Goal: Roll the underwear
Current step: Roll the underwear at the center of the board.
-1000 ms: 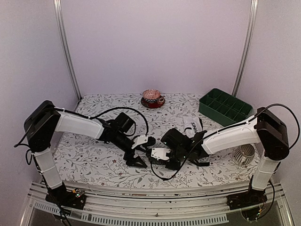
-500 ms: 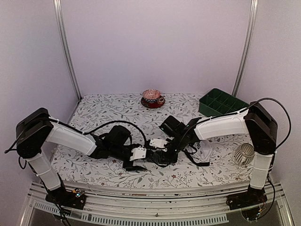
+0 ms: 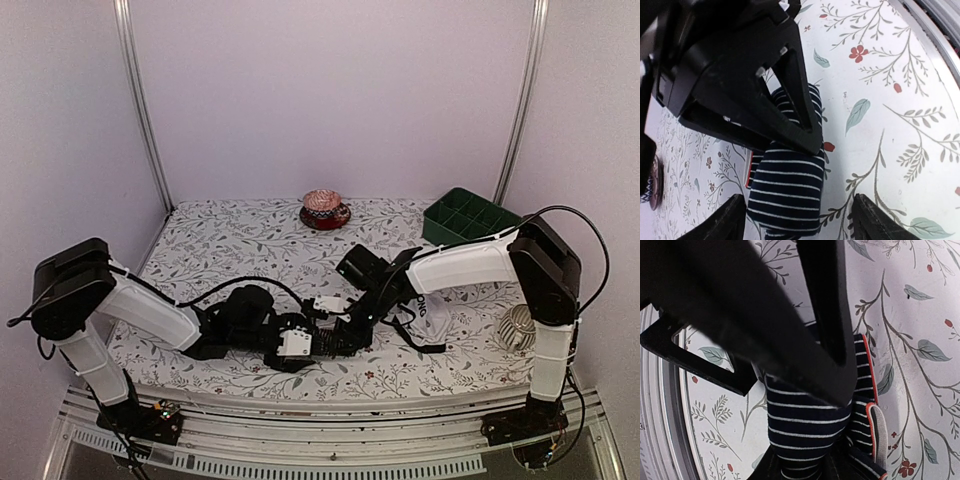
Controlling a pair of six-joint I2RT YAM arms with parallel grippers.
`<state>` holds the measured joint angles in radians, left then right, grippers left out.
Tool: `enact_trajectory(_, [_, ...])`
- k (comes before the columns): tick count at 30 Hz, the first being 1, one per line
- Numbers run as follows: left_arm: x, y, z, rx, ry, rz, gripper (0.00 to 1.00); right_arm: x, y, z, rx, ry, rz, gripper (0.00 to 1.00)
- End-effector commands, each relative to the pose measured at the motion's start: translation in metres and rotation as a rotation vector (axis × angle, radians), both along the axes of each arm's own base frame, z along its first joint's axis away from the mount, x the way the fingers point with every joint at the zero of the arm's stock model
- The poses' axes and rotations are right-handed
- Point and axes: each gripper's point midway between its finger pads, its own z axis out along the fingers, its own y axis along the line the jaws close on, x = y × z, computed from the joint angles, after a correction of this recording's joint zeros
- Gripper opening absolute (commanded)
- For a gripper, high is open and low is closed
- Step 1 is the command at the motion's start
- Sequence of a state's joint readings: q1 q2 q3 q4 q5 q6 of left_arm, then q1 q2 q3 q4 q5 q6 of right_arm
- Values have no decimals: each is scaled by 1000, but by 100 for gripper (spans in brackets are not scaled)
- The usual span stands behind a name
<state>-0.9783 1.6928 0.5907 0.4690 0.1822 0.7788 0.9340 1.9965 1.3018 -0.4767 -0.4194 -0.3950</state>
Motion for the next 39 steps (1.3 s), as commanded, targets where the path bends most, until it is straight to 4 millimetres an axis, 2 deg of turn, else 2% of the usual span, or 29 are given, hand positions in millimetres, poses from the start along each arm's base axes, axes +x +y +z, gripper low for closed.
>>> enact_trajectory(1, [-5, -5, -6, 26, -76, -41, 72, -30, -26, -40, -128, 148, 13, 25])
enact_trajectory(3, [-4, -6, -12, 52, -73, -35, 63, -30, -26, -40, -127, 149, 12, 25])
enact_trajectory(8, [2, -8, -19, 98, -41, -4, 20, -27, -26, -36, -123, 135, 6, 27])
enact_trajectory(11, [4, -7, -23, 127, -20, 12, 9, -25, -24, -29, -111, 123, -1, 29])
enact_trajectory(13, [5, -5, -28, 153, 1, 19, 2, -23, -23, -22, -98, 108, -4, 35])
enact_trajectory(19, [2, -1, -43, 237, 120, -8, 0, -13, -17, 14, -14, 20, -32, 64])
enact_trajectory(22, [2, 3, -51, 272, 172, -8, 0, -5, -17, 34, 24, -35, -53, 75])
enact_trajectory(28, [4, 4, -50, 273, 201, -8, 0, 14, -20, 54, 57, -112, -101, 89])
enact_trajectory(30, [5, 3, -47, 264, 208, -9, 0, 19, -21, 56, 63, -124, -110, 92])
enact_trajectory(32, [5, 3, -46, 259, 214, -9, 0, 18, -28, 47, 52, -107, -111, 94])
enact_trajectory(39, [6, 3, -49, 268, 223, -5, 0, 14, -22, 30, 71, -32, -70, 100])
